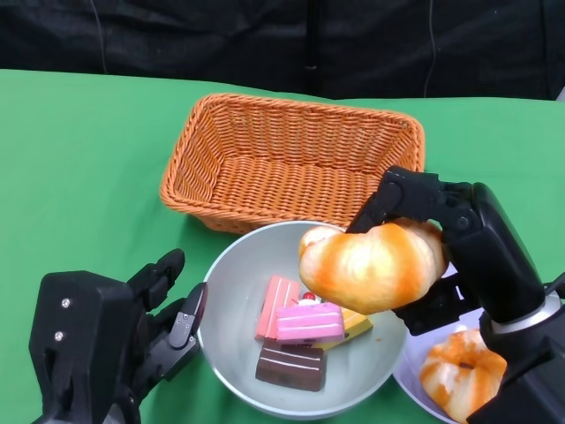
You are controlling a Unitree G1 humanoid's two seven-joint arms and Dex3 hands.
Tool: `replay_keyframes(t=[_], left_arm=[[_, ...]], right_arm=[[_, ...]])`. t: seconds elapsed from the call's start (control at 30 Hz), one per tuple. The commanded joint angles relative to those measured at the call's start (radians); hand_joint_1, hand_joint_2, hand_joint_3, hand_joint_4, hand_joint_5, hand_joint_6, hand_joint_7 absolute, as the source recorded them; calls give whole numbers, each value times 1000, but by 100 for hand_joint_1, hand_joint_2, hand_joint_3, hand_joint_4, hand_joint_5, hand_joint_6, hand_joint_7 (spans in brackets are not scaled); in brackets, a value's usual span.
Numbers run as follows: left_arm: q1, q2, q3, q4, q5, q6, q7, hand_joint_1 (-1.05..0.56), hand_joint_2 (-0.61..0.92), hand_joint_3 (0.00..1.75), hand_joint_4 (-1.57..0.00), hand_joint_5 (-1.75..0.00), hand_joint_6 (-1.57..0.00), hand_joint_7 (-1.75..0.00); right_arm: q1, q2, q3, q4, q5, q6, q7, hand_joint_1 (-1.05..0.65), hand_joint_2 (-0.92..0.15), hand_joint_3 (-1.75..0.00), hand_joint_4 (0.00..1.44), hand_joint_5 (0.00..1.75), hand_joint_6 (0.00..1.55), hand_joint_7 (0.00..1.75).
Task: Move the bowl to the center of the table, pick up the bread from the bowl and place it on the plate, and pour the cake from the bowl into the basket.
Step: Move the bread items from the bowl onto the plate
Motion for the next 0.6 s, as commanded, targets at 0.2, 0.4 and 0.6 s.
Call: replay_keyframes(t=[0.2, 0.4, 0.6], left_arm=[[-4, 14, 8, 9, 6, -17, -8, -64, 92, 60, -6, -37, -22, 0], [-4, 14, 8, 9, 5, -17, -8, -64, 92, 61, -6, -37, -22, 0], [-4, 15, 14, 19, 0, -22, -12, -64, 92, 61, -6, -37, -22, 0]], right_arm=[[40, -17, -76, -48, 126, -7, 84, -6, -11, -175, 101, 175, 88, 157], [44, -2, -93, -51, 135, -8, 116, -4, -11, -175, 101, 175, 88, 157], [38, 7, -116, -38, 133, -17, 116, -5, -12, -175, 101, 175, 87, 157]])
